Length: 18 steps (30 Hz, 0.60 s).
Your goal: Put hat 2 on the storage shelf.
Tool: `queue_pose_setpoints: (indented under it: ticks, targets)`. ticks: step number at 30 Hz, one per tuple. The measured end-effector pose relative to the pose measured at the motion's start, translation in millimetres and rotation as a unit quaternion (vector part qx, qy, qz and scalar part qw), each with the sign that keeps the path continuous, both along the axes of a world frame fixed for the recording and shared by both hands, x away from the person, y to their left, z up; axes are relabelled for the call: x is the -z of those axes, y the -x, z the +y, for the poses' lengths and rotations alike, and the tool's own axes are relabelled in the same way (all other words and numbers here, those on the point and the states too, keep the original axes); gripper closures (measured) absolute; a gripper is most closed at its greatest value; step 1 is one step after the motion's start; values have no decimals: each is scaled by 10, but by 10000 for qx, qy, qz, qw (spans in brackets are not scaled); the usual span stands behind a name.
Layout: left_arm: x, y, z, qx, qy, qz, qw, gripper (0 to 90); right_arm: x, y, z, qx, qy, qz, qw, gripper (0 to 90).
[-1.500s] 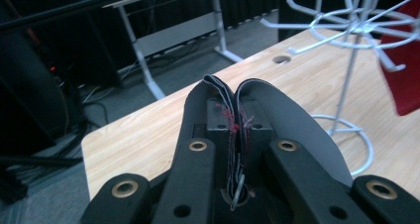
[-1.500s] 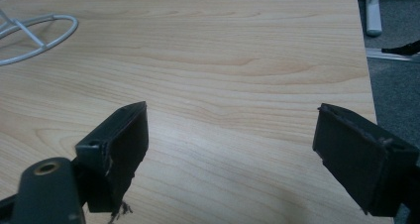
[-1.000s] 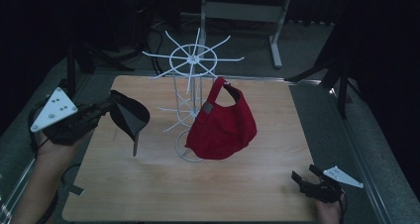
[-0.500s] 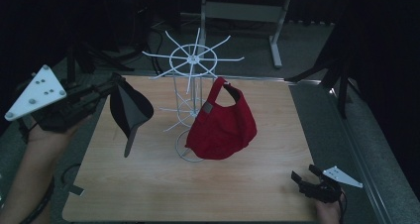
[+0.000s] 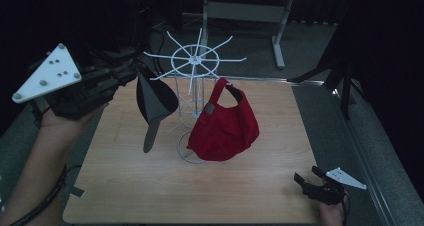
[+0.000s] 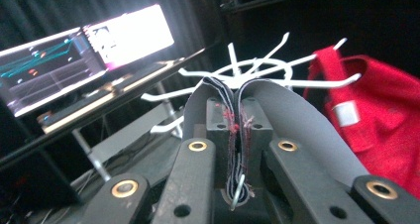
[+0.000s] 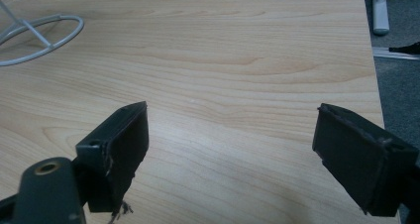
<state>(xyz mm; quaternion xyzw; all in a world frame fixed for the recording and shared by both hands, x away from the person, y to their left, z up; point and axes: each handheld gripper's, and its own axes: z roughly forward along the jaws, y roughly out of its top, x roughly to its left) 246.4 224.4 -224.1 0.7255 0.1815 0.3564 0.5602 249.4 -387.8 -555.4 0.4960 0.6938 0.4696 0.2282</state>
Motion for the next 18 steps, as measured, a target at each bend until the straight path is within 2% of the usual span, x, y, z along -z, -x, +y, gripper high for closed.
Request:
queue_pose_setpoints:
  ticks: [6, 10, 15, 18]
  targets:
    - [-73, -30, -111, 205, -40, -19, 9998, 863, 0, -1, 1, -10, -4, 16, 10000, 140]
    - [-81, -70, -212, 304, -97, 74, 9995, 863, 0, -3, 3, -15, -1, 32, 10000, 141]
    - [-22, -111, -326, 427, -195, 151, 9988, 862, 1, -5, -1, -35, -13, 42, 10000, 141]
    - [37, -118, -336, 491, -209, 195, 9984, 862, 0, -4, 0, -40, -16, 45, 10000, 141]
